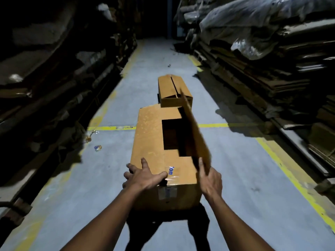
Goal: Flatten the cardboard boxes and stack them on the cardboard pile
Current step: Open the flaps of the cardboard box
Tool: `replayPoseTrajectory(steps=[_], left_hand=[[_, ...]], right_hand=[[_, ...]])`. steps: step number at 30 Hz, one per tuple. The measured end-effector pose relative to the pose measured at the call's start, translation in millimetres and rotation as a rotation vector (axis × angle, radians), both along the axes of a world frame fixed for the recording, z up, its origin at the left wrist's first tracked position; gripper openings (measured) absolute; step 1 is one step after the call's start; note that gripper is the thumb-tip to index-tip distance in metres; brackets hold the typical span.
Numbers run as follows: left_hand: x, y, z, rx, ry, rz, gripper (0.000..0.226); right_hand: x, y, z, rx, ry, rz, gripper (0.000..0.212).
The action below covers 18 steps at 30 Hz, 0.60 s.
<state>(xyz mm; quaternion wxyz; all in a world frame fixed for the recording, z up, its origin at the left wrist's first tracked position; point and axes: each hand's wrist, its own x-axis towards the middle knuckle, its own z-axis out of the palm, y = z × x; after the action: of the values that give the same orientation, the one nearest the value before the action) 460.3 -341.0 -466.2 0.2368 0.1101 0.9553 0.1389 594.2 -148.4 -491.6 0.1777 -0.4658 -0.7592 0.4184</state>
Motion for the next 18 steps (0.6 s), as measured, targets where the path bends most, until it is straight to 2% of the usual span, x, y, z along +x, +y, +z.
replayPoseTrajectory(steps=[2,5,6,8,9,11,14,16,18], left_hand=[[-14,-1,3,0.029,-0.035,-0.006,0.135],[-31,-10,9,0.269,-0.112,0.031,0.137],[-32,-14,13,0.391,-0.143,0.052,0.125],[-28,-28,24,0.665,-0.246,0.137,0.08],[-27,-36,27,0.779,-0.307,0.189,0.064],[-28,-57,31,0.958,-0.368,0.259,0.057],[-35,-85,30,1.193,-0.397,0.389,0.042],[-35,-97,29,1.285,-0.37,0.483,0.036],[-32,-103,31,1.356,-0.321,0.568,0.033]], right_hand=[[-4,9,-2,-0.244,0.098,-0.178,0.089],[-10,17,3,-0.38,0.099,-0.228,0.092],[-12,19,6,-0.409,0.1,-0.211,0.092],[-16,32,-2,-0.498,0.144,-0.187,0.099],[-16,39,-8,-0.544,0.18,-0.176,0.107],[-15,60,-30,-0.625,0.308,-0.221,0.112],[-9,52,-6,-0.546,0.44,-0.447,0.095],[-10,44,14,-0.329,0.434,-0.559,0.085],[-11,38,30,-0.108,0.403,-0.59,0.087]])
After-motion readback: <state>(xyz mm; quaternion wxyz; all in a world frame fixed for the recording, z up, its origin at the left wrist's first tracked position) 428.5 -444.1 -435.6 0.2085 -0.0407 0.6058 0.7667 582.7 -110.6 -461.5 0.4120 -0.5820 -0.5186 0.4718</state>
